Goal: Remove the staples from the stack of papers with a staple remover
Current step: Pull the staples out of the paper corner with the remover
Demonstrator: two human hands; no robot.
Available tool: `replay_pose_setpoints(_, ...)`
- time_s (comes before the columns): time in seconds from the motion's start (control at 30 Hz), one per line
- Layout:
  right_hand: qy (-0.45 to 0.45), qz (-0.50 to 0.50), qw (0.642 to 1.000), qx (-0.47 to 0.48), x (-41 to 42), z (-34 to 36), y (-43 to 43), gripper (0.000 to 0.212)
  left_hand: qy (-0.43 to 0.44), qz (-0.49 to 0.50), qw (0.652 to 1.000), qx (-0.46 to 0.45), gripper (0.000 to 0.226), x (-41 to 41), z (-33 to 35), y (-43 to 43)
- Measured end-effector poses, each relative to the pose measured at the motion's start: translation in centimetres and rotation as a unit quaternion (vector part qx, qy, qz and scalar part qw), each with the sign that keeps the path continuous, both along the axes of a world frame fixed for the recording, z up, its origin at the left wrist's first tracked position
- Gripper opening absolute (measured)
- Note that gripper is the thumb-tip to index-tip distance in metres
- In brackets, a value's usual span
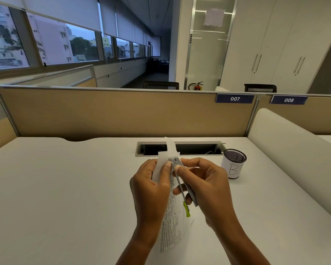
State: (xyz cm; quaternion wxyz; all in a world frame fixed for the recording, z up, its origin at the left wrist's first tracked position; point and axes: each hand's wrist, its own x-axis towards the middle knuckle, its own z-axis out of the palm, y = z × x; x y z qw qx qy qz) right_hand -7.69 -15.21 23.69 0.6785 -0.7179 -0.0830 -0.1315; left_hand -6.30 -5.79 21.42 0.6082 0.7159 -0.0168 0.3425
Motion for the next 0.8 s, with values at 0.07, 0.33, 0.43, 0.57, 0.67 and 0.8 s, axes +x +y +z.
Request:
replay_pose_setpoints(0.07, -0.009, -0.014, 1.0, 0.0, 0.0, -0.2, 0.3, 0.015, -0.006, 0.006, 1.0, 0.006, 0.026, 0.0, 0.0, 0.0)
replay_pose_setpoints(0.33, -0.005, -0.054, 0.998, 0.027, 0.1, -0.8, 1.2, 0.009, -0.018, 0.031, 0.999, 0.014, 0.039, 0.2, -0.1, -0.2)
replay_pose_setpoints(0.43, 0.005, -0.055, 0.998, 0.041, 0.1, -1.0, 1.5, 0.003, -0.013, 0.034, 0.999, 0.012, 0.043, 0.2, -0.1, -0.2)
replay_pose_setpoints(0.57, 0.03, -0.036, 0.996, 0.078, -0.1, -0.9, 1.5, 0.004, -0.016, 0.024, 1.0, 0.005, 0.04, 0.1, -0.1, 0.0)
replay_pose_setpoints(0.67, 0.076, 0.007, 0.991, 0.108, -0.1, -0.3, 1.1, 0.006, -0.033, 0.023, 0.999, 0.008, 0.033, 0.2, -0.1, 0.1)
replay_pose_setpoints(0.8, 0.149, 0.085, 0.974, 0.147, 0.2, 0.2, 0.1, 0.013, -0.062, 0.036, 0.996, 0.058, 0.021, 0.6, -0.3, 0.1)
